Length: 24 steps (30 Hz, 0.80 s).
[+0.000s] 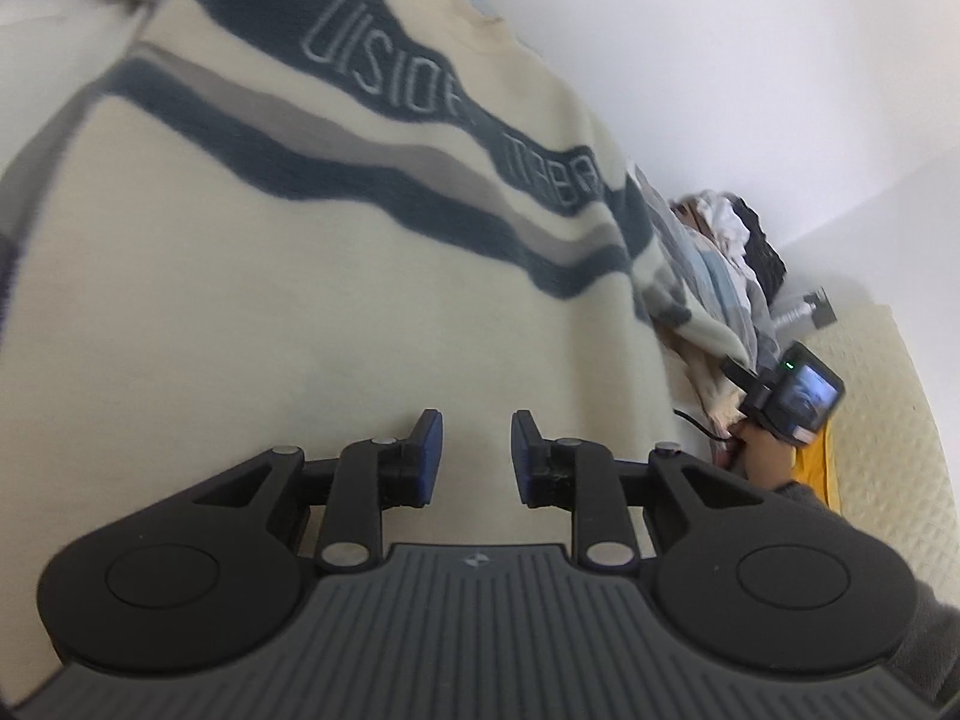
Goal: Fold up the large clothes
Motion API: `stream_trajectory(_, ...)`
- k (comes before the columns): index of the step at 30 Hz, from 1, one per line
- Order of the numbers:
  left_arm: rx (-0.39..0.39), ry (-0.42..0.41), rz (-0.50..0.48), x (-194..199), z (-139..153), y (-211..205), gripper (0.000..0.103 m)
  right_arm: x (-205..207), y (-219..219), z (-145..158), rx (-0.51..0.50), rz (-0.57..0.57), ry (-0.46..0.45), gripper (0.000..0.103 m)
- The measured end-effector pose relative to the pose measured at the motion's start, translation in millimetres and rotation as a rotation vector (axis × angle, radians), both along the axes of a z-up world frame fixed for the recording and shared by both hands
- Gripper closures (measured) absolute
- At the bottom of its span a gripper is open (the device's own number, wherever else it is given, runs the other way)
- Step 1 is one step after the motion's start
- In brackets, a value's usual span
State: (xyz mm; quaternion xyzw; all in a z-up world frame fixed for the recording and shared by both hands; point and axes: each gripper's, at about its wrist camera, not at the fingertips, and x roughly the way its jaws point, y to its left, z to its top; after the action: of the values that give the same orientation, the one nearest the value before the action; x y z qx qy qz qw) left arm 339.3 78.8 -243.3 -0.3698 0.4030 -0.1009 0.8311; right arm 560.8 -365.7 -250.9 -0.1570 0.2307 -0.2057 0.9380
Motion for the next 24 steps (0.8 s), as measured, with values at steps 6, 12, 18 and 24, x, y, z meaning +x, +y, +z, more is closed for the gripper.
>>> stream_trajectory(6, 0.014, -0.002, 0.04, -12.4, 13.6, 7.6, 0.071, -35.8, 14.6, 39.1, 0.15, -0.049, -0.049, 0.057)
stream_trajectory(12, 0.047, 0.014, 0.133, -36.0, 29.4, 26.5, 0.07, -102.3, 47.0, 76.7, 0.3, 0.025, -0.081, 0.052)
stream_trajectory(18, 0.065, 0.029, 0.237, -67.9, 40.9, 50.3, 0.07, -177.0, 80.2, 113.6, 0.432, 0.161, -0.114, 0.037)
stream_trajectory(24, 0.033, 0.092, 0.38, -98.6, 41.4, 74.1, 0.062, -223.5, 103.9, 120.3, 0.632, 0.309, 0.032, 0.037)
